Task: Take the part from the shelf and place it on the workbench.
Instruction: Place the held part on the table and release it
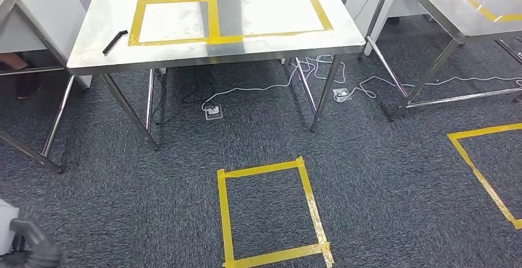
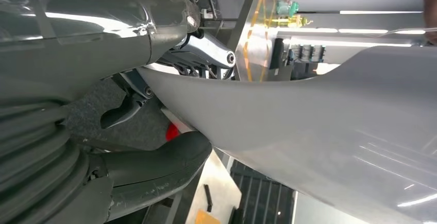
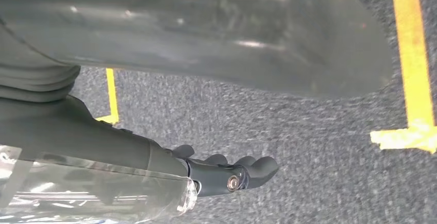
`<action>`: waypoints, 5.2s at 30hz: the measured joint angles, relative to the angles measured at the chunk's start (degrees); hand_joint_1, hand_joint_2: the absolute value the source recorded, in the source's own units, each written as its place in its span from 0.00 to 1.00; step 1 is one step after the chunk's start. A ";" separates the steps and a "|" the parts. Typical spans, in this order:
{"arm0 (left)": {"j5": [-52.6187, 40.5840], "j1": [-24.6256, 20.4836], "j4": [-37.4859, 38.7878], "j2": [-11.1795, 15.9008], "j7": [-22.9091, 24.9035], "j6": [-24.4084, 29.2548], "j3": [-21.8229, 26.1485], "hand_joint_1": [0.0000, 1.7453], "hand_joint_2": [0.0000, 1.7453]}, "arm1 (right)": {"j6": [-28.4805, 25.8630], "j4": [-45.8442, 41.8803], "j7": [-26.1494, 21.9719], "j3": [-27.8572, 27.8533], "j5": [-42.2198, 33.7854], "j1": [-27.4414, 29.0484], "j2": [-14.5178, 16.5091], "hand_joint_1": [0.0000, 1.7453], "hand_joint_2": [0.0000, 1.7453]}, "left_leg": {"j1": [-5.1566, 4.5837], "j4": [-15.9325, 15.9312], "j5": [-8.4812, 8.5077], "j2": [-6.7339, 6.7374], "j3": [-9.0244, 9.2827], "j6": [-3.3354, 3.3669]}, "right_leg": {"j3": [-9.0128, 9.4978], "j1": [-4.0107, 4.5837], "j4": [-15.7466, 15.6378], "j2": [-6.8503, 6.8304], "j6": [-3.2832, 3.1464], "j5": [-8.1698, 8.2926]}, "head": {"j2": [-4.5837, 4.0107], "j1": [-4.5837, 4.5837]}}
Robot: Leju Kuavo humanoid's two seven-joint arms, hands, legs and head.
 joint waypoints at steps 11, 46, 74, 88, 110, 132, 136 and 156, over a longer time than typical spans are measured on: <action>0.01 -0.05 0.03 0.08 0.00 0.00 0.09 1.00 1.00 | 0.36 0.05 -0.04 -0.02 0.00 0.13 0.04 0.00 0.00 | 1.15 13.94 -7.10 3.45 -6.08 -3.11 | -0.07 -0.45 -3.55 -0.69 -0.31 2.01 | 0.00 -2.18; -5.95 -1.00 0.19 8.50 5.27 -0.02 -6.11 1.00 1.00 | 2.81 0.14 -0.41 -0.07 0.02 1.49 -0.58 0.00 0.00 | 1.05 2.24 1.75 3.89 -2.79 -2.88 | 4.74 -0.23 -3.79 -0.09 0.69 -2.53 | 0.01 -2.81; -9.25 -2.26 -2.04 15.00 8.74 0.00 -10.18 1.00 1.00 | 4.31 0.20 1.21 0.02 0.02 1.81 -0.07 0.00 0.00 | 1.23 8.44 -8.54 3.35 -4.30 -2.97 | 3.30 0.29 -3.42 0.57 -0.76 -0.66 | 0.01 -1.73; -9.27 -2.25 -2.49 15.44 8.74 -0.02 -10.51 1.00 1.00 | 4.32 0.22 1.21 0.02 0.02 1.74 0.21 0.00 0.00 | 1.31 -1.02 -1.96 2.69 3.03 -0.31 | -5.17 -0.97 12.22 0.18 3.29 -8.24 | 0.00 -0.73; -11.78 -2.30 -2.92 16.21 11.69 -0.02 -11.81 1.00 1.00 | 6.05 0.04 1.71 0.07 0.01 2.25 1.28 0.00 0.00 | 0.36 1.26 2.20 3.26 -4.27 -1.02 | 8.23 -0.38 -2.92 0.91 1.41 -5.23 | 0.00 -2.34; -11.92 -5.84 -1.56 19.05 15.75 -0.05 -17.42 1.00 1.00 | 6.79 -0.08 3.63 -0.06 -0.20 4.26 1.88 0.00 0.00 | 0.92 14.03 -10.03 3.26 -3.26 -2.98 | 1.30 -0.05 -3.90 0.42 -1.13 0.91 | 0.01 -1.09; -12.00 -6.11 -0.83 19.85 16.41 -0.02 -17.76 1.00 1.00 | 7.48 -0.11 1.16 -0.02 -0.05 4.33 2.31 0.00 0.00 | 1.41 7.07 -6.70 3.44 -6.47 -3.26 | 6.09 -0.21 -4.24 1.03 -0.38 -2.77 | -0.01 -2.08; -12.79 -6.32 0.60 19.80 9.99 -0.02 -18.63 1.00 1.00 | 7.23 -0.34 2.16 0.06 0.00 2.84 1.73 0.00 0.00 | 0.52 0.82 -2.75 2.45 1.22 -0.28 | -4.21 1.46 -0.59 1.38 -0.07 2.34 | 0.00 0.33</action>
